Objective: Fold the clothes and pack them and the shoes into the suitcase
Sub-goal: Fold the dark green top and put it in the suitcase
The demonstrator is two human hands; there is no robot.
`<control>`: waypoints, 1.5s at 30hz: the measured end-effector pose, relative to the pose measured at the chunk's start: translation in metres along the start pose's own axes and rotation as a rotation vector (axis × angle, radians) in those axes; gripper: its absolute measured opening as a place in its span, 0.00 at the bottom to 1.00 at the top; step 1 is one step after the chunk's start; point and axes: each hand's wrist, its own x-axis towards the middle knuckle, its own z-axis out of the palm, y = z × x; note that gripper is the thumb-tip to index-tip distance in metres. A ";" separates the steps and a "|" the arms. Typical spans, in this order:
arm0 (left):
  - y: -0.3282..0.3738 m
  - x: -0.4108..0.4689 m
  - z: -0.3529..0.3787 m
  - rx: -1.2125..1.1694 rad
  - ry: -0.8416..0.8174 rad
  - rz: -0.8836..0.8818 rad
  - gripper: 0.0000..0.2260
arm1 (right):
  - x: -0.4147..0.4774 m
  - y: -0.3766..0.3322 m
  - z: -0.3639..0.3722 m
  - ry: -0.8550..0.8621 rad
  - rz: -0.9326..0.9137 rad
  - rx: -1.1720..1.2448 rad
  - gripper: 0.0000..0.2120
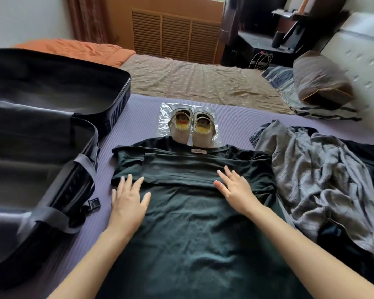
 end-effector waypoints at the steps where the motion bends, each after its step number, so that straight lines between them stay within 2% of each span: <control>1: -0.006 -0.014 -0.002 -0.038 -0.007 -0.034 0.27 | -0.002 -0.013 -0.001 0.009 -0.016 0.056 0.27; 4: -0.023 -0.052 -0.008 -0.178 0.003 -0.078 0.31 | -0.007 -0.057 0.000 -0.014 -0.080 0.171 0.27; 9: -0.043 -0.073 -0.010 -0.289 0.123 -0.131 0.26 | -0.004 -0.136 0.004 0.003 -0.150 0.213 0.24; 13: -0.048 -0.068 -0.010 -0.367 0.197 -0.201 0.22 | 0.009 -0.188 0.007 0.044 -0.140 0.158 0.24; 19: -0.042 -0.067 -0.004 -0.342 0.277 -0.317 0.25 | 0.031 -0.238 0.026 0.103 -0.060 -0.019 0.29; 23: -0.046 -0.065 -0.002 -0.356 0.301 -0.337 0.20 | 0.040 -0.255 0.045 0.168 -0.066 -0.176 0.34; 26: -0.048 -0.064 -0.003 -0.344 0.283 -0.337 0.14 | 0.040 -0.258 0.056 0.184 -0.134 -0.240 0.28; 30: -0.050 -0.061 -0.008 -0.343 0.243 -0.294 0.07 | 0.038 -0.250 0.058 0.241 -0.210 -0.233 0.11; 34: -0.049 -0.063 -0.015 -0.369 0.231 -0.256 0.06 | 0.038 -0.234 0.046 0.304 -0.045 0.056 0.13; 36: -0.044 -0.063 -0.020 -0.384 0.169 -0.233 0.06 | 0.040 -0.219 0.037 0.286 0.068 0.343 0.13; 39: -0.023 -0.059 -0.028 -0.416 0.037 -0.200 0.06 | 0.044 -0.187 0.024 0.287 0.141 0.781 0.10; 42: 0.008 -0.057 -0.028 -0.435 -0.045 -0.066 0.07 | 0.039 -0.149 0.007 0.341 0.246 1.110 0.08; 43: 0.021 -0.060 -0.024 -0.432 -0.079 -0.017 0.07 | 0.036 -0.134 0.003 0.365 0.279 1.152 0.09; 45: 0.039 -0.067 -0.014 -0.418 -0.190 0.055 0.10 | 0.032 -0.108 0.005 0.382 0.306 1.053 0.08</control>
